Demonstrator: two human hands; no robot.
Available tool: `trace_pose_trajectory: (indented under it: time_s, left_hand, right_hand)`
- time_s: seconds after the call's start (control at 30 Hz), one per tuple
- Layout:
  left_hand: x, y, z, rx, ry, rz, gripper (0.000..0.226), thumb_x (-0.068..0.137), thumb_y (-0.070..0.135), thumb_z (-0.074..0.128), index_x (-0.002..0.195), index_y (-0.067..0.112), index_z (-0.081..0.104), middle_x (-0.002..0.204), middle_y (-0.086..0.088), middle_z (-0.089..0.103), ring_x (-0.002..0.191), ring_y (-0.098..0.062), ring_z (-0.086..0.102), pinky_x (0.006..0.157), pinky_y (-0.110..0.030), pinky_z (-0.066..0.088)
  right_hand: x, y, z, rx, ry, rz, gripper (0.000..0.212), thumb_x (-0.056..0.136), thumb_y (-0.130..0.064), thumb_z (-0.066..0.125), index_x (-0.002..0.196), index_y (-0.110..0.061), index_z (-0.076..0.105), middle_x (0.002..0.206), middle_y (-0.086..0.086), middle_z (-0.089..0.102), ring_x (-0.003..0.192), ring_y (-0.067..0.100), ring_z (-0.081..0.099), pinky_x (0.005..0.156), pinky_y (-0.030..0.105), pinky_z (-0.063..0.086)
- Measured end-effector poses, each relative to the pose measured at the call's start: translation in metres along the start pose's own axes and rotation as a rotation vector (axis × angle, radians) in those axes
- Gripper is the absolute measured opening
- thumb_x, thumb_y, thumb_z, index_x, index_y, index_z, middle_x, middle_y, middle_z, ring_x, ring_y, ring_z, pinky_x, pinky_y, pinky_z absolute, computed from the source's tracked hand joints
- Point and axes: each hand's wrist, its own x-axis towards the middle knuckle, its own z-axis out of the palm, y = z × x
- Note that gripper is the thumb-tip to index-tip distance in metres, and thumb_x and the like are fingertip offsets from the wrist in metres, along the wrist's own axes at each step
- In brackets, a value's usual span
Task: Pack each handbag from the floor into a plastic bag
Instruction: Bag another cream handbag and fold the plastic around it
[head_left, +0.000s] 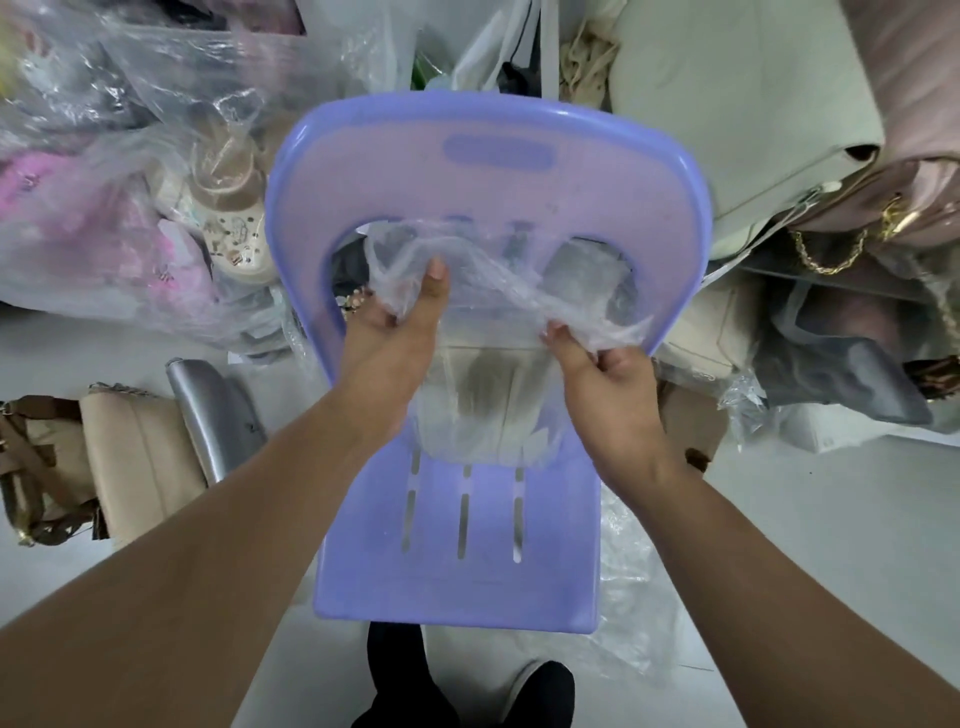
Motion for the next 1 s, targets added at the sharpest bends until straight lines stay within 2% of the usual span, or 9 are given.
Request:
trace_pose_trajectory:
  time_s: [0.1, 0.23, 0.3, 0.4, 0.53, 0.63, 0.77, 0.87, 1.0]
  left_hand:
    - [-0.004, -0.007, -0.001, -0.174, 0.063, -0.015, 0.029, 0.09, 0.053, 0.066, 0.087, 0.026, 0.073, 0.095, 0.004, 0.072, 0.09, -0.013, 0.069, 0.089, -0.031, 0.053]
    - [-0.014, -0.001, -0.002, -0.514, 0.042, -0.141, 0.03, 0.1, 0.037, 0.052, 0.113, 0.014, 0.067, 0.109, -0.002, 0.074, 0.099, -0.014, 0.071, 0.089, -0.031, 0.056]
    - [-0.015, 0.002, -0.004, -0.53, 0.082, -0.165, 0.023, 0.1, 0.035, 0.053, 0.104, 0.018, 0.069, 0.094, 0.002, 0.075, 0.088, -0.012, 0.073, 0.08, -0.029, 0.059]
    - [-0.017, 0.003, -0.011, -0.534, 0.09, -0.187, 0.022, 0.102, 0.032, 0.049, 0.094, 0.019, 0.065, 0.077, 0.008, 0.073, 0.074, -0.005, 0.072, 0.069, -0.023, 0.056]
    - [-0.023, -0.002, -0.029, -0.558, 0.03, -0.213, 0.039, 0.103, 0.028, 0.039, 0.116, 0.004, 0.066, 0.107, -0.009, 0.073, 0.102, -0.023, 0.07, 0.097, -0.037, 0.052]
    - [-0.034, -0.011, -0.042, -0.635, 0.043, -0.251, 0.036, 0.103, 0.022, 0.038, 0.105, 0.006, 0.069, 0.095, -0.006, 0.076, 0.09, -0.018, 0.073, 0.09, -0.03, 0.052]
    - [-0.052, -0.03, -0.059, -0.672, 0.034, -0.222, 0.05, 0.1, 0.013, 0.036, 0.064, 0.016, 0.071, 0.067, -0.001, 0.068, 0.064, -0.016, 0.067, 0.085, -0.029, 0.05]
    - [-0.057, -0.03, -0.065, -0.593, 0.023, -0.234, 0.056, 0.103, 0.015, 0.033, 0.065, 0.015, 0.075, 0.072, -0.004, 0.072, 0.069, -0.015, 0.071, 0.073, -0.024, 0.052]
    - [-0.058, -0.022, -0.059, -0.438, -0.015, -0.215, 0.038, 0.105, 0.016, 0.035, 0.096, 0.008, 0.07, 0.09, -0.006, 0.077, 0.086, -0.015, 0.074, 0.073, -0.027, 0.053]
  right_hand:
    - [-0.013, -0.006, -0.004, -0.001, -0.03, -0.072, 0.035, 0.095, -0.015, 0.066, 0.067, -0.002, 0.052, 0.065, 0.01, 0.036, 0.051, 0.01, 0.036, 0.053, 0.023, 0.032]
    - [-0.028, -0.013, 0.007, 0.0, -0.299, -0.157, 0.034, 0.088, 0.009, 0.063, 0.091, -0.025, 0.071, 0.087, 0.014, 0.07, 0.07, 0.023, 0.063, 0.073, 0.027, 0.051]
    - [-0.033, -0.01, 0.012, -0.001, -0.357, -0.179, 0.031, 0.09, 0.002, 0.069, 0.114, -0.018, 0.069, 0.104, 0.002, 0.077, 0.097, 0.015, 0.073, 0.089, 0.033, 0.059]
    - [-0.039, -0.004, 0.024, 0.113, -0.373, -0.167, 0.033, 0.095, -0.007, 0.071, 0.118, -0.009, 0.048, 0.111, 0.021, 0.068, 0.1, 0.026, 0.07, 0.086, 0.041, 0.059]
    - [-0.036, 0.0, 0.037, 0.405, -0.295, 0.054, 0.031, 0.103, -0.019, 0.059, 0.128, -0.01, 0.043, 0.105, 0.017, 0.075, 0.113, 0.036, 0.069, 0.102, 0.053, 0.053]
    - [-0.033, -0.008, 0.032, 0.592, -0.355, 0.221, 0.033, 0.109, -0.021, 0.043, 0.131, 0.001, 0.056, 0.11, 0.013, 0.075, 0.105, 0.023, 0.073, 0.085, 0.035, 0.058]
    - [-0.035, -0.014, 0.024, 0.696, -0.382, 0.307, 0.041, 0.108, -0.018, 0.032, 0.098, -0.008, 0.07, 0.106, 0.005, 0.078, 0.097, 0.015, 0.073, 0.089, 0.031, 0.049]
    - [-0.034, -0.015, 0.024, 0.73, -0.452, 0.318, 0.034, 0.102, -0.014, 0.031, 0.079, -0.013, 0.055, 0.071, 0.008, 0.066, 0.091, 0.03, 0.074, 0.092, 0.04, 0.048]
    - [-0.031, -0.013, 0.036, 0.432, -0.403, 0.183, 0.026, 0.097, -0.009, 0.028, 0.073, -0.019, 0.029, 0.054, -0.005, 0.023, 0.047, 0.015, 0.03, 0.054, 0.025, 0.038]
